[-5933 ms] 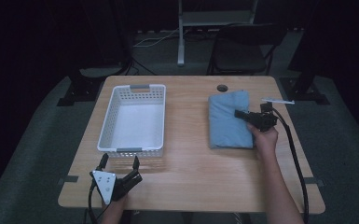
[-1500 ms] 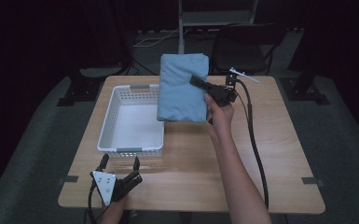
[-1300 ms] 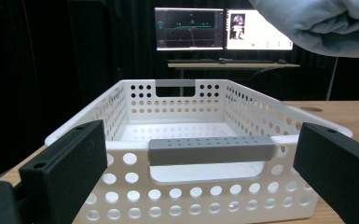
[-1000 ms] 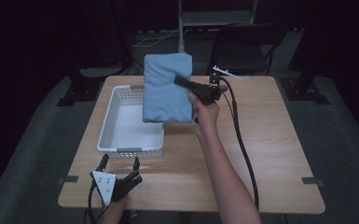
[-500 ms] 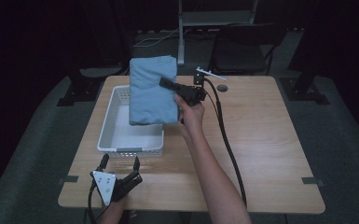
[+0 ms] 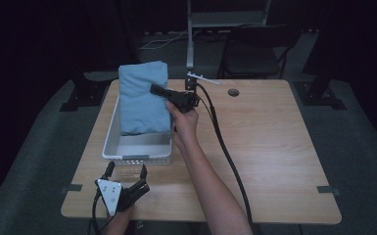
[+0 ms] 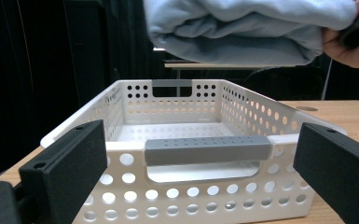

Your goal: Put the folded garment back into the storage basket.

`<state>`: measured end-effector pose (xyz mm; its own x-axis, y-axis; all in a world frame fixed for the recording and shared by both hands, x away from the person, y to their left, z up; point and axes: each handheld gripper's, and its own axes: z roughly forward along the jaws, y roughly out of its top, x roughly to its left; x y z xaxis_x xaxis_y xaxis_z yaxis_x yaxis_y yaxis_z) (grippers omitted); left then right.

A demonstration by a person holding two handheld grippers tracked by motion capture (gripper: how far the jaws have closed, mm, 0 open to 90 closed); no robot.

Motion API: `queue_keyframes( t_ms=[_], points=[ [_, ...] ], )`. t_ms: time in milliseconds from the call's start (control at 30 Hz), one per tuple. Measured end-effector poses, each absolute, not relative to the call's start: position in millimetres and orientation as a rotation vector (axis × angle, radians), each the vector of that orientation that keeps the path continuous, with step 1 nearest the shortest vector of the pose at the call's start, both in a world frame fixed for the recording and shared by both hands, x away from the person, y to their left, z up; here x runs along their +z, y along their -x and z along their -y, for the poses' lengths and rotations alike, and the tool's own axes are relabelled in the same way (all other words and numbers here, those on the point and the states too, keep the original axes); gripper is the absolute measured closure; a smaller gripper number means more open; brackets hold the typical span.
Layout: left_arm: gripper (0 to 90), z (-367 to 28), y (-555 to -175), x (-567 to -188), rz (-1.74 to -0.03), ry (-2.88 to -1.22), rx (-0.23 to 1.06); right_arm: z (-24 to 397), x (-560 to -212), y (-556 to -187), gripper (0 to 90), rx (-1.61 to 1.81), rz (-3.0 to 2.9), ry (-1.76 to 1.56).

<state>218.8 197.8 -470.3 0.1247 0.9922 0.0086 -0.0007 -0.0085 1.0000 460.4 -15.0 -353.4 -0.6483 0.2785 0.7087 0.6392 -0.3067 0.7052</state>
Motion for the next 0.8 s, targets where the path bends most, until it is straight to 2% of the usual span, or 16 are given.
queue_keyframes(
  t_ms=[433,800],
  points=[
    [3.5,-198.7,-218.0,-470.4,-1.102,-1.278,1.118,-20.9,-364.7,-462.8,70.3,-1.991,1.660,1.154],
    [3.6,-198.7,-217.8,-470.4,-1.099,-1.278,1.116,-32.9,-379.0,-463.9,70.3,-1.957,1.654,1.205]
  ],
)
